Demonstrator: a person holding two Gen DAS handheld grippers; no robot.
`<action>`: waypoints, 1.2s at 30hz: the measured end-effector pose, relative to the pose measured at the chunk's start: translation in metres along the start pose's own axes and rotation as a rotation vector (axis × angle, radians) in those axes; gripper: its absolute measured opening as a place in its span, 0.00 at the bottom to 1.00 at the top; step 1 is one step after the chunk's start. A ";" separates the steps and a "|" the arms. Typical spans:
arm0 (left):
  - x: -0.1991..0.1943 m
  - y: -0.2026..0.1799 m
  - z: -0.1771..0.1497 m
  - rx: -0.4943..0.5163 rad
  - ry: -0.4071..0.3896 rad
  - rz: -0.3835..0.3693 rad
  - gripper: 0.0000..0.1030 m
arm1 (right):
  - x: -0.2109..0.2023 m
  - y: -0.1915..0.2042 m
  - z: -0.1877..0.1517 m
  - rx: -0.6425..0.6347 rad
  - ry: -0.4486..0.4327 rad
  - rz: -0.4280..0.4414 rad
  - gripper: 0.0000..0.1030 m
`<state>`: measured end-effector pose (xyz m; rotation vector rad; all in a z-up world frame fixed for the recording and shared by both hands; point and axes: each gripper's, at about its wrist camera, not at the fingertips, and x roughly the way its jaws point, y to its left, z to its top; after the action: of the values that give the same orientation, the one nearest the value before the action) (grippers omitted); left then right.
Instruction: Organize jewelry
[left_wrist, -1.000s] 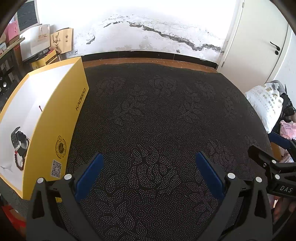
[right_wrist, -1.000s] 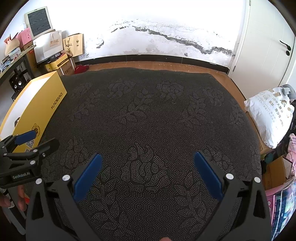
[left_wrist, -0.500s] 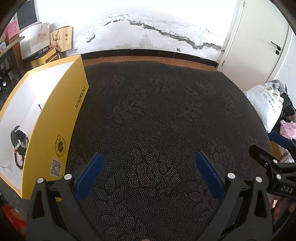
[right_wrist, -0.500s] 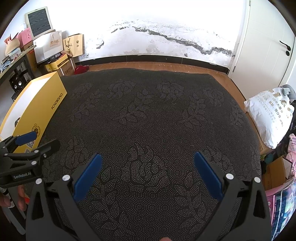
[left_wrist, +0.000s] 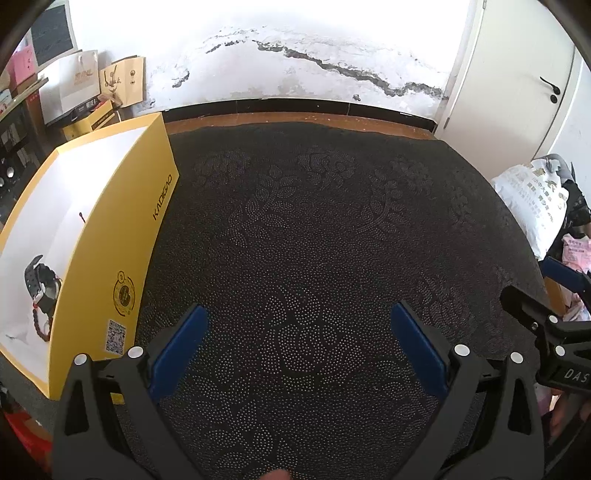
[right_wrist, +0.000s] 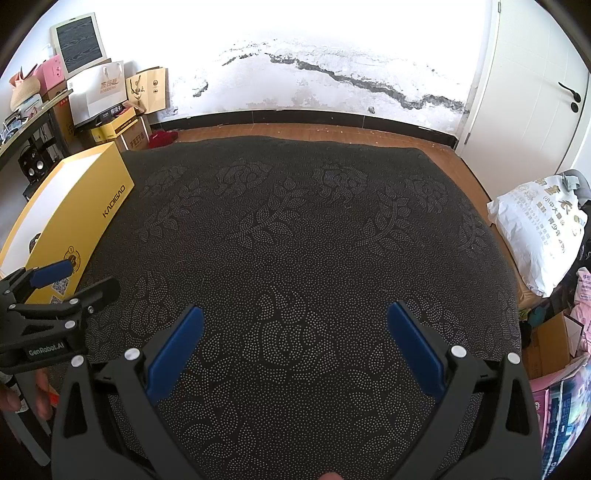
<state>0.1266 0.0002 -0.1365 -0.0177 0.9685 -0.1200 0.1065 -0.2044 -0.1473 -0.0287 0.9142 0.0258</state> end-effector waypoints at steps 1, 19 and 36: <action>0.000 -0.001 0.000 0.004 0.000 0.000 0.94 | 0.000 0.000 0.000 0.000 0.000 0.000 0.94; 0.000 0.006 0.001 -0.024 0.003 0.012 0.94 | 0.000 0.000 0.000 -0.001 -0.003 0.001 0.93; 0.000 0.004 0.000 -0.021 0.000 0.022 0.94 | 0.000 -0.002 0.000 -0.003 -0.003 0.002 0.93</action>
<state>0.1272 0.0042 -0.1364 -0.0263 0.9699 -0.0893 0.1071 -0.2062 -0.1474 -0.0302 0.9108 0.0294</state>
